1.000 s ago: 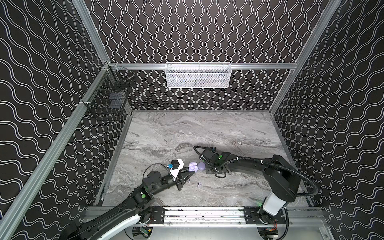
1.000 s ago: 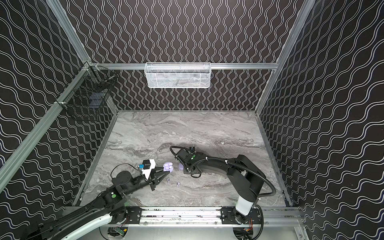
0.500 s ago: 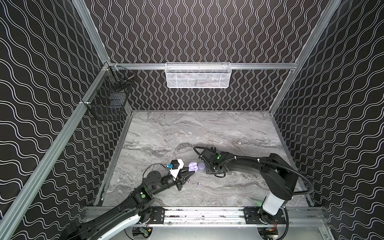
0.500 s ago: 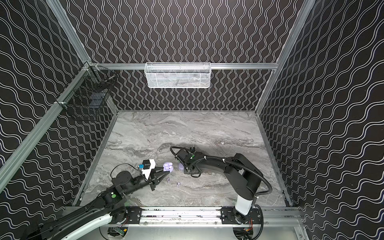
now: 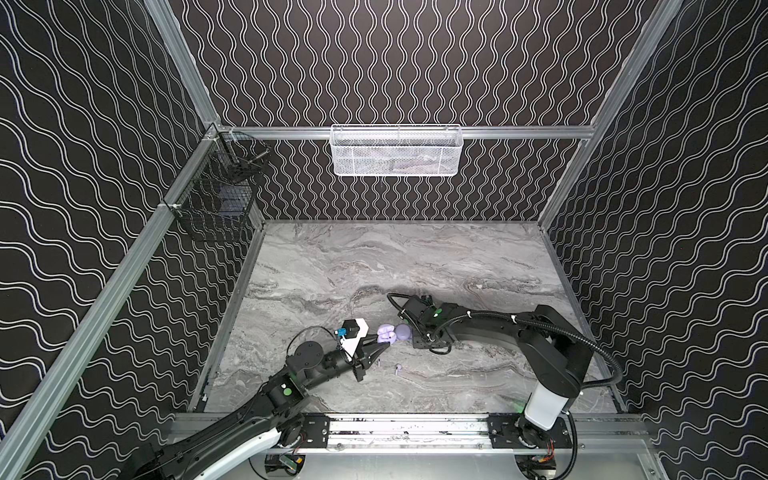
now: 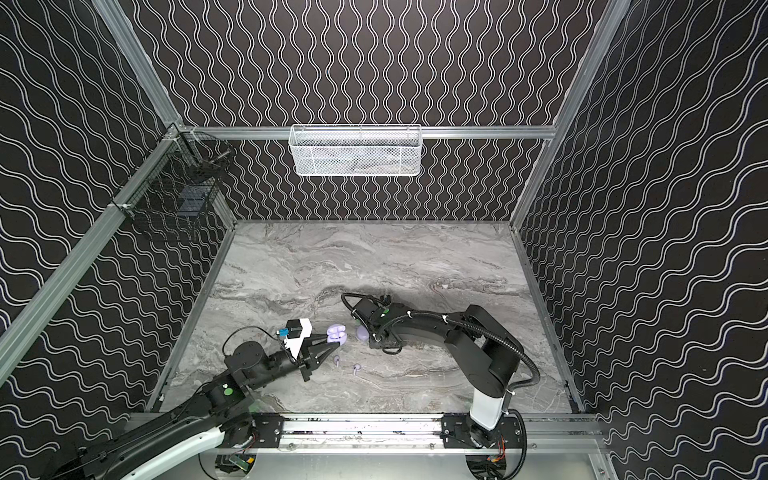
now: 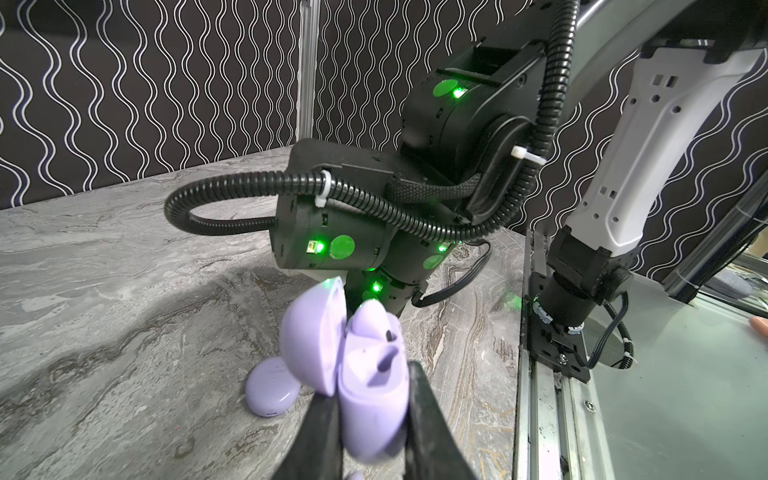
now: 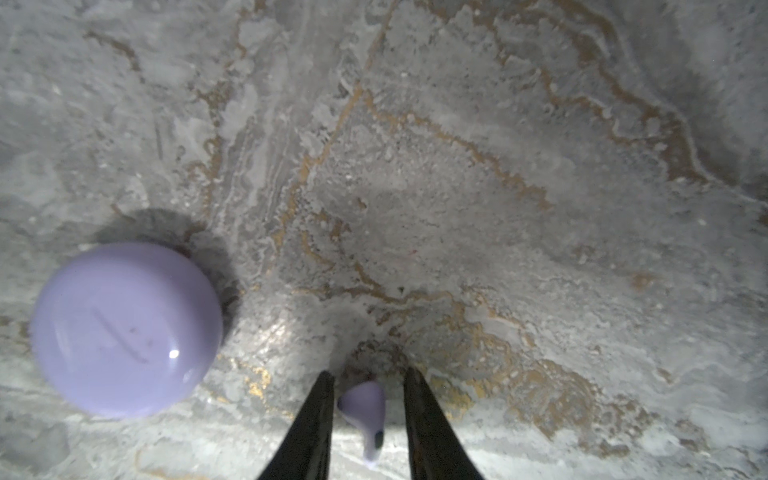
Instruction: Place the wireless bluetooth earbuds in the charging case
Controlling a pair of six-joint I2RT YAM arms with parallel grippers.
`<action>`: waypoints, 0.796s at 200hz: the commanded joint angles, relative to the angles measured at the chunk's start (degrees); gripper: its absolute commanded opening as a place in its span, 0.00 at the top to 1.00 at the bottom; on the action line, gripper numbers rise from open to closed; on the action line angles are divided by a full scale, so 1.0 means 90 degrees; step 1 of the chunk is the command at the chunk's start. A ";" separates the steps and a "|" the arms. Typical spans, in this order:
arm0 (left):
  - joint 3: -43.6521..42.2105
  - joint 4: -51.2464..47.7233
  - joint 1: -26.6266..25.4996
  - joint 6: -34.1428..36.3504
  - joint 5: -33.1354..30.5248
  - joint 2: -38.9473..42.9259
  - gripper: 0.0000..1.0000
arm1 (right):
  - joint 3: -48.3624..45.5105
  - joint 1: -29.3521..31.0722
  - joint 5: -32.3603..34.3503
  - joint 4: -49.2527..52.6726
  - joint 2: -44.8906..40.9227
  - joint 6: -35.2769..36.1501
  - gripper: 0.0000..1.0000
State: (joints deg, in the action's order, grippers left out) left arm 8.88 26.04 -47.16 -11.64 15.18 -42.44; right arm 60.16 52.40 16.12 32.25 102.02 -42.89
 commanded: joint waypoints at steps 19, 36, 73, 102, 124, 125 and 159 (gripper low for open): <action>0.0028 0.0280 0.0004 0.0013 0.0013 -0.0052 1.00 | -0.0009 -0.0002 -0.0014 0.0059 0.0027 0.0005 0.70; 0.0027 0.0275 0.0005 0.0019 0.0008 -0.0062 1.00 | 0.0019 -0.0002 -0.0023 0.0059 0.0059 0.0017 0.70; 0.0038 0.0271 0.0005 0.0024 0.0013 -0.0055 1.00 | 0.0016 -0.0012 -0.0033 0.0039 0.0100 0.0020 0.71; 0.0038 0.0265 0.0005 0.0024 0.0012 -0.0052 1.00 | 0.0024 -0.0012 -0.0043 0.0024 0.0128 0.0032 0.73; 0.0038 0.0251 0.0005 0.0024 0.0013 -0.0051 1.00 | 0.0017 -0.0012 -0.0044 0.0024 0.0139 0.0032 0.75; 0.0038 0.0251 0.0005 0.0024 0.0013 -0.0056 1.00 | 0.0021 -0.0012 -0.0043 0.0022 0.0139 0.0036 0.75; 0.0038 0.0251 0.0005 0.0024 0.0015 -0.0055 1.00 | -0.0029 -0.0012 -0.0045 0.0017 0.0110 0.0029 0.76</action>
State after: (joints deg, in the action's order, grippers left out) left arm 8.88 26.04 -47.16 -11.64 15.18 -42.83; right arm 60.38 52.34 15.92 31.29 102.76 -42.48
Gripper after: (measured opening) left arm 0.207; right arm 0.239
